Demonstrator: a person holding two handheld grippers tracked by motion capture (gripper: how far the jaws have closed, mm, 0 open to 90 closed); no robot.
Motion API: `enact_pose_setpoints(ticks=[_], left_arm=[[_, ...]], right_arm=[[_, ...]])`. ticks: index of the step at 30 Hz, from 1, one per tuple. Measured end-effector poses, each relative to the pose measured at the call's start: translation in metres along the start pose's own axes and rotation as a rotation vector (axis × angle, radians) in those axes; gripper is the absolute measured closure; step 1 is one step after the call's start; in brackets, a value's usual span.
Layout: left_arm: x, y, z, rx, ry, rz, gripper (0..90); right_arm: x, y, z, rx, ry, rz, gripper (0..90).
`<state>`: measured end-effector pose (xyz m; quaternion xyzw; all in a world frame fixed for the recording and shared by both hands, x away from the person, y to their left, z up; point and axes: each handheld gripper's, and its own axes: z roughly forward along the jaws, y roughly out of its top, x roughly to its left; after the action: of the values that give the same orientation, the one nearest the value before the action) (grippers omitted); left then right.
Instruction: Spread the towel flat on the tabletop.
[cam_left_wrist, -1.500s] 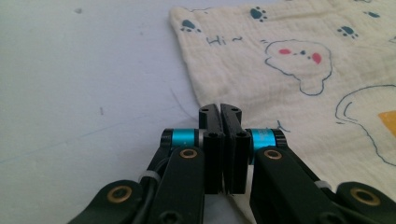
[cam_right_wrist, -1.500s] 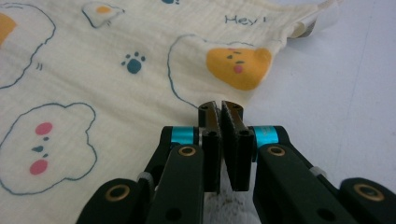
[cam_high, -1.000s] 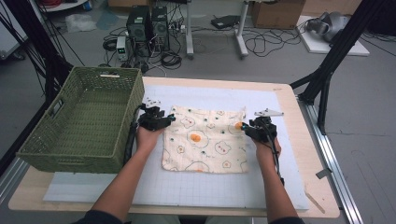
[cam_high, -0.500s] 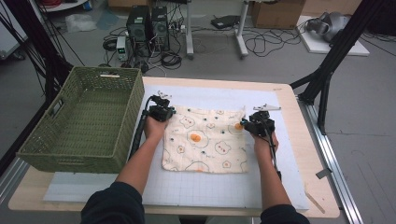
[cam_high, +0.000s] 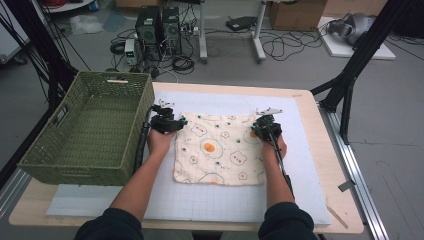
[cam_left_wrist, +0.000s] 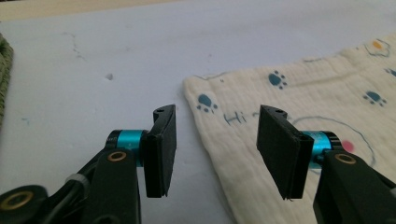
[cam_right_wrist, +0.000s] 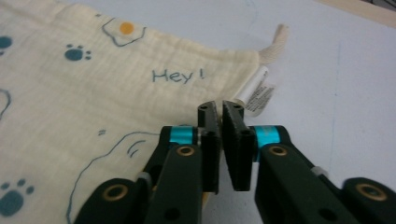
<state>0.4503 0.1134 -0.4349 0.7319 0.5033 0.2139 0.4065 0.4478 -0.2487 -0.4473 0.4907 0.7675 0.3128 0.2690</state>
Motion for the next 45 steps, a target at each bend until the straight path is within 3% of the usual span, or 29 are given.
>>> enact_pose_setpoints(ticks=[1, 3, 6, 8, 11, 13, 15, 18, 20, 22, 24, 31, 32, 36, 40, 42, 45], left_arm=[[0.000, 0.000, -0.003, 0.006, -0.007, 0.014, 47.4], [-0.002, 0.001, -0.010, -0.008, -0.023, 0.028, 47.5], [-0.005, -0.001, -0.020, -0.072, -0.062, 0.010, 47.5], [-0.009, -0.003, -0.026, -0.107, -0.103, 0.023, 46.4], [-0.017, -0.007, -0.034, -0.129, -0.138, 0.036, 43.9], [-0.020, -0.011, -0.039, -0.126, -0.149, 0.044, 44.6], [-0.022, -0.016, -0.044, -0.130, -0.163, 0.027, 45.5], [-0.022, -0.024, -0.052, -0.111, -0.173, 0.019, 46.3], [-0.025, -0.028, -0.057, -0.072, -0.185, 0.031, 45.1], [-0.029, -0.036, -0.066, -0.102, -0.189, 0.041, 47.4], [-0.032, -0.042, -0.072, -0.074, -0.203, 0.059, 48.3], [-0.039, -0.064, -0.089, -0.060, -0.241, 0.070, 49.2], [-0.039, -0.066, -0.091, -0.062, -0.245, 0.078, 49.1], [-0.039, -0.078, -0.098, -0.066, -0.264, 0.095, 52.2], [-0.036, -0.085, -0.102, -0.058, -0.273, 0.117, 56.6], [-0.035, -0.087, -0.103, -0.054, -0.282, 0.123, 59.0], [-0.038, -0.090, -0.100, -0.025, -0.296, 0.148, 63.9]], right_arm=[[-0.001, 0.000, -0.001, -0.003, -0.010, 0.029, 74.8], [-0.005, 0.000, -0.007, -0.015, 0.014, 0.073, 67.4], [-0.006, 0.001, -0.024, -0.059, 0.048, 0.052, 65.4], [-0.007, -0.001, -0.036, -0.084, 0.112, 0.049, 62.7], [-0.002, -0.008, -0.052, -0.068, 0.140, 0.000, 63.3], [0.002, -0.014, -0.062, -0.041, 0.160, -0.015, 62.9], [0.007, -0.021, -0.074, -0.070, 0.165, -0.033, 64.3], [0.012, -0.033, -0.089, -0.067, 0.183, -0.054, 64.0], [0.016, -0.042, -0.098, -0.071, 0.219, -0.070, 61.9], [0.021, -0.053, -0.108, -0.085, 0.226, -0.094, 60.8], [0.027, -0.065, -0.116, -0.087, 0.247, -0.109, 61.1], [0.043, -0.090, -0.123, -0.015, 0.331, -0.176, 71.4], [0.045, -0.094, -0.121, 0.013, 0.337, -0.190, 74.0], [0.048, -0.098, -0.124, 0.015, 0.341, -0.210, 83.3], [0.046, -0.100, -0.128, 0.031, 0.351, -0.207, 82.1], [0.046, -0.101, -0.128, 0.024, 0.335, -0.202, 75.8], [0.044, -0.099, -0.129, 0.006, 0.324, -0.191, 74.4]])
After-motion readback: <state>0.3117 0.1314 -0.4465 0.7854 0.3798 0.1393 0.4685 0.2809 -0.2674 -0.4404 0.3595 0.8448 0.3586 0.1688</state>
